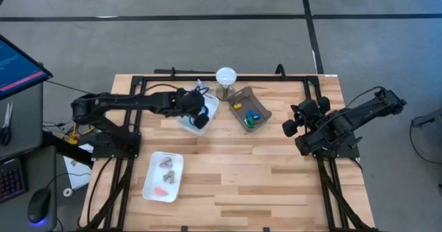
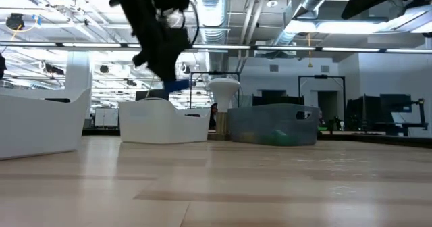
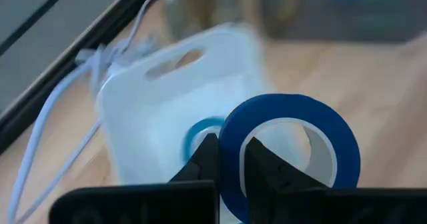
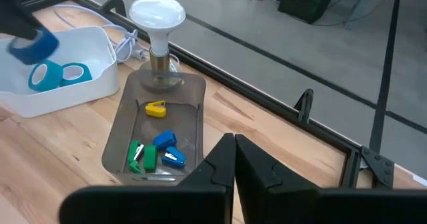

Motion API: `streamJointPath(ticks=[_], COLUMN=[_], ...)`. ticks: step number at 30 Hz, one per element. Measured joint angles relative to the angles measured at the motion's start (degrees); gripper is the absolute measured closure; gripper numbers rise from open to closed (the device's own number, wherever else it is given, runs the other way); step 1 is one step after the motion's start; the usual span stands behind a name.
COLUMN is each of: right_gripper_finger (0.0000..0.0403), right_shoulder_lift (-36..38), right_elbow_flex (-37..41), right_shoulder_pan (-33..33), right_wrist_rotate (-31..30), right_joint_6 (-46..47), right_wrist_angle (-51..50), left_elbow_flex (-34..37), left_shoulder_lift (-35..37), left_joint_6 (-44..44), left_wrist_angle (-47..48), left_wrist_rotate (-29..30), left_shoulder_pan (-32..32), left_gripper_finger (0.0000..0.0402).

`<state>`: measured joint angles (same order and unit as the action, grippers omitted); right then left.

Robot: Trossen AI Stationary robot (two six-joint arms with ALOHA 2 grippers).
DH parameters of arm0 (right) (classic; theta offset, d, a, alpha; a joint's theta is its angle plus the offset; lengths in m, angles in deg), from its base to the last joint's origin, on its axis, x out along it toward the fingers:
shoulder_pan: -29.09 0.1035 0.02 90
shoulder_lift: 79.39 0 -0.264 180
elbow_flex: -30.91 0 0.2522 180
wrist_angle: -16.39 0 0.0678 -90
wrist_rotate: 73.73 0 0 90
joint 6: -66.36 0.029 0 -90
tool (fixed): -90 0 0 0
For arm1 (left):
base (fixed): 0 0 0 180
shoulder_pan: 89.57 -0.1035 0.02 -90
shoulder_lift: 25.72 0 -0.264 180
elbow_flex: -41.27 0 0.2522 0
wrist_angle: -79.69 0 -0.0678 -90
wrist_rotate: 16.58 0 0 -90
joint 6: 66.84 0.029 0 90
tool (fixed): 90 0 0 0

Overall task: Pick and place Stapler, Stapler remover, tape
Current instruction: Put the dark blue tape into the top white bin, then return to Home Position

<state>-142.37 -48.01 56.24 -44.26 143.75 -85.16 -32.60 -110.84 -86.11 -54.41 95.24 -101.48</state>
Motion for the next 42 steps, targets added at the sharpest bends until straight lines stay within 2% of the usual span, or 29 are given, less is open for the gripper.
streamJointPath(ticks=[7,16,18,25,32,37,42], right_gripper_finger=[0.0403,0.0403,0.0403,0.0403,0.0403,0.0403,0.0403], right_shoulder_lift=[0.0,0.0,0.0,0.0,0.0,0.0,1.2], right_elbow_flex=[0.0,0.0,0.0,0.0,0.0,0.0,0.0], right_shoulder_pan=[0.0,0.0,0.0,0.0,0.0,0.0,0.2], right_wrist_rotate=[0.0,0.0,0.0,-0.1,-0.1,-0.2,-0.2], right_joint_6=[0.0,0.0,0.0,-0.4,-0.6,-2.3,-3.7], right_wrist_angle=[0.0,0.0,0.0,0.0,0.0,-0.1,-0.1], left_elbow_flex=[5.7,9.2,9.9,11.1,11.1,10.4,7.3], left_shoulder_lift=[-1.4,-1.3,-1.3,-1.3,-1.3,-1.3,0.8], left_joint_6=[-0.2,-0.4,-0.5,-2.0,-2.3,-2.4,-2.1], left_wrist_angle=[-3.6,-8.5,-9.5,-11.1,-12.8,-13.1,-15.4], left_wrist_rotate=[-2.1,-7.1,-8.7,-8.6,-8.6,-8.9,-12.5], left_shoulder_pan=[-7.2,-9.5,-9.7,-9.8,-9.8,-9.8,-9.3], left_gripper_finger=[0.0386,0.0383,0.0372,0.0305,0.0260,0.0244,0.0253])
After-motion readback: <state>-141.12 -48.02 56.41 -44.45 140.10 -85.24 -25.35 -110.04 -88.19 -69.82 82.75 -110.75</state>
